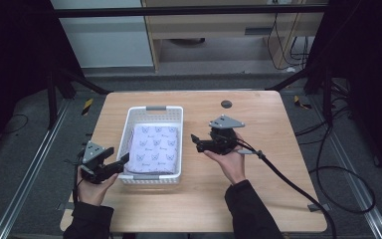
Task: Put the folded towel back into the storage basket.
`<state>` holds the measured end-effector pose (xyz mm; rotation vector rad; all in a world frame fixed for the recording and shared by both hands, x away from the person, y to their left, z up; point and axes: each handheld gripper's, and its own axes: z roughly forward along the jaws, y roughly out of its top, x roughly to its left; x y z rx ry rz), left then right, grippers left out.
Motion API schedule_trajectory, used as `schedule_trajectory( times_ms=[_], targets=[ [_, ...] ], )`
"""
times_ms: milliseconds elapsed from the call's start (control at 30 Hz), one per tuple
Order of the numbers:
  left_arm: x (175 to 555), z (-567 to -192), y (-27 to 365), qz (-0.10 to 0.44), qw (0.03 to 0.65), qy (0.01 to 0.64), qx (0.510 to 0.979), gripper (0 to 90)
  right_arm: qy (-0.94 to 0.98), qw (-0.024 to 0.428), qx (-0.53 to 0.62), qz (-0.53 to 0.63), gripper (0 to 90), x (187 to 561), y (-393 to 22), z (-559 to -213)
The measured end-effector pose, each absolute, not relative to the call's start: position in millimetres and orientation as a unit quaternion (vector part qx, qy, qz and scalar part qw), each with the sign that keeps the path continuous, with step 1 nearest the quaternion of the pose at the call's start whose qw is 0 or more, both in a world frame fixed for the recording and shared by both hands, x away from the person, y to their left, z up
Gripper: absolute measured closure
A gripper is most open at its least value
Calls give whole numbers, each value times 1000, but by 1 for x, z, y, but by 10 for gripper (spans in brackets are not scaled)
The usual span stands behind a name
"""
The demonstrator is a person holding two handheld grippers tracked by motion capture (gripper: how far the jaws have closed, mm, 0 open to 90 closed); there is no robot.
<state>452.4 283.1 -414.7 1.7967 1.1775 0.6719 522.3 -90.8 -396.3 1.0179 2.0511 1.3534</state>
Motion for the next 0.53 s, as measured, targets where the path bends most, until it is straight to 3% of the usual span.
schedule_trajectory(
  times_ms=[533],
  targets=[
    [448, -421, 297, 277, 434, 478, 712, 288, 721, 240, 420, 497, 166, 475, -192, -435]
  ],
)
